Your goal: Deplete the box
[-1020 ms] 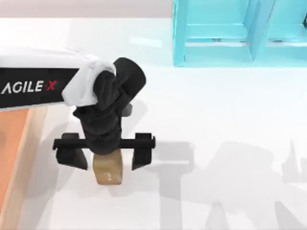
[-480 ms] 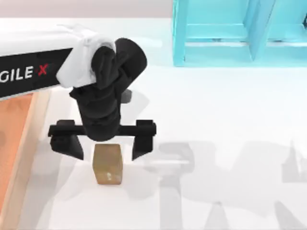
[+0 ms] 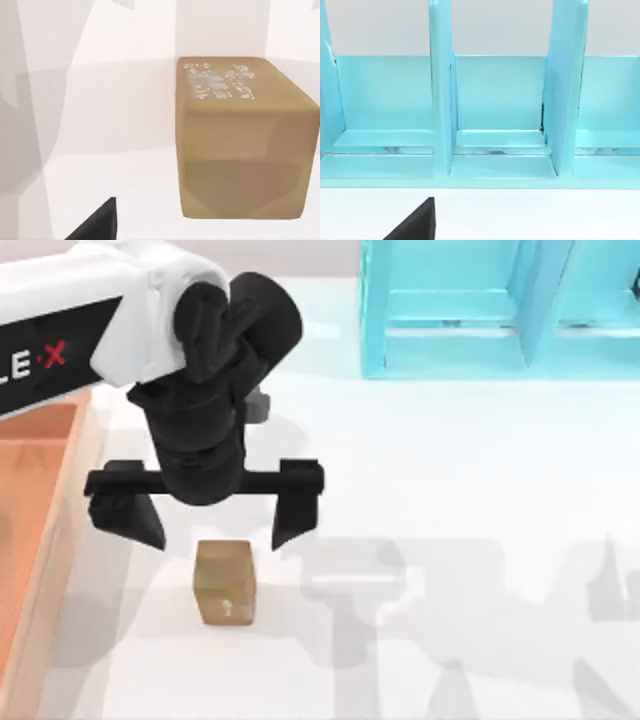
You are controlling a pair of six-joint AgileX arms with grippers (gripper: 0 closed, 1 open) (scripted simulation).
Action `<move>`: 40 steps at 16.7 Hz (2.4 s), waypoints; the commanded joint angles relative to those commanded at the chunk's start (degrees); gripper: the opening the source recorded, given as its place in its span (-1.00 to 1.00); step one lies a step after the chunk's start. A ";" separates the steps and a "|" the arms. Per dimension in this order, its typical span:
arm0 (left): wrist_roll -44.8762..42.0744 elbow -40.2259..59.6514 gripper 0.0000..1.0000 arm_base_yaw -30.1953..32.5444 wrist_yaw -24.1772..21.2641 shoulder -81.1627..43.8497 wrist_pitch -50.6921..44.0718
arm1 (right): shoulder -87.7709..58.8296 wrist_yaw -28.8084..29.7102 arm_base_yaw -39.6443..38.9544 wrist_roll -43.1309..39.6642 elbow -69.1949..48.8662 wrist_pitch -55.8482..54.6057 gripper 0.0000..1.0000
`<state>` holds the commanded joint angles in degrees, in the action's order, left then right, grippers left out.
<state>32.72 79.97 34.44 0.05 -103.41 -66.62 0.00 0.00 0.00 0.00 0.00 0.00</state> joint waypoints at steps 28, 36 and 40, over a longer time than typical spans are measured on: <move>-48.83 14.57 1.00 -47.87 0.18 -10.21 -4.16 | 0.00 0.00 0.00 0.00 0.00 0.00 1.00; -48.14 2.65 1.00 -46.98 0.01 -10.18 7.75 | 0.00 0.00 0.00 0.00 0.00 0.00 1.00; -47.24 -0.01 1.00 -46.27 0.17 -9.94 10.27 | 0.00 0.00 0.00 0.00 0.00 0.00 1.00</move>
<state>-14.52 79.96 -11.83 0.22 -113.35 -56.35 0.00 0.00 0.00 0.00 0.00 0.00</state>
